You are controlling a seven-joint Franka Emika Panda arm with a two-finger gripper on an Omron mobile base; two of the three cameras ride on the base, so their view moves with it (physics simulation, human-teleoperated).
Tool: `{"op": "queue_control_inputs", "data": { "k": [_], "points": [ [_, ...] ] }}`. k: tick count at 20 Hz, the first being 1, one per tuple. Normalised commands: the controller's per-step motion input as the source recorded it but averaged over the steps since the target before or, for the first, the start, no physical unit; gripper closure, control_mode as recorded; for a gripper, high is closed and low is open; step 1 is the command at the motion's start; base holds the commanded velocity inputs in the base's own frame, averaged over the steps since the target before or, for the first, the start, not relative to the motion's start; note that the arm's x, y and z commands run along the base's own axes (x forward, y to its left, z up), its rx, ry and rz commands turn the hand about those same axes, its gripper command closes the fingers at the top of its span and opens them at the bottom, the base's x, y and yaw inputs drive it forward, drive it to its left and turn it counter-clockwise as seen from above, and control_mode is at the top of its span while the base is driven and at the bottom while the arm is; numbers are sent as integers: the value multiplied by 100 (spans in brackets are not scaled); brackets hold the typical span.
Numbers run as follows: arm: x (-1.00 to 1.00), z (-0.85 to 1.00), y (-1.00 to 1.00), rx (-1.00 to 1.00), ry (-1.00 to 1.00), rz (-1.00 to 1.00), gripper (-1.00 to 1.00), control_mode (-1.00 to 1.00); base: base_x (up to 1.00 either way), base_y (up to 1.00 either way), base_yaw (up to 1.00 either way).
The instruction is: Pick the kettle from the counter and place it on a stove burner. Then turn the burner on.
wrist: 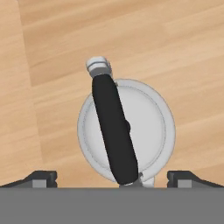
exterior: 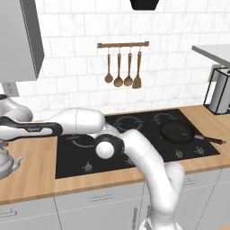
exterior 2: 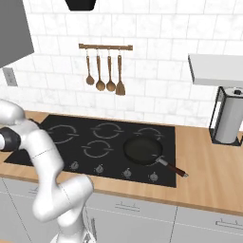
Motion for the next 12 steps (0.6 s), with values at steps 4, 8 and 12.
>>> {"op": "queue_control_inputs", "data": {
  "k": [4,8,12],
  "points": [
    [2,-20,0,0,-4,0,-100,-100,0,0,0],
    [6,-14,1,0,0,0,-100,-100,0,0,0],
    [6,-12,3,0,0,0,-100,-100,0,0,0]
  ]
}}
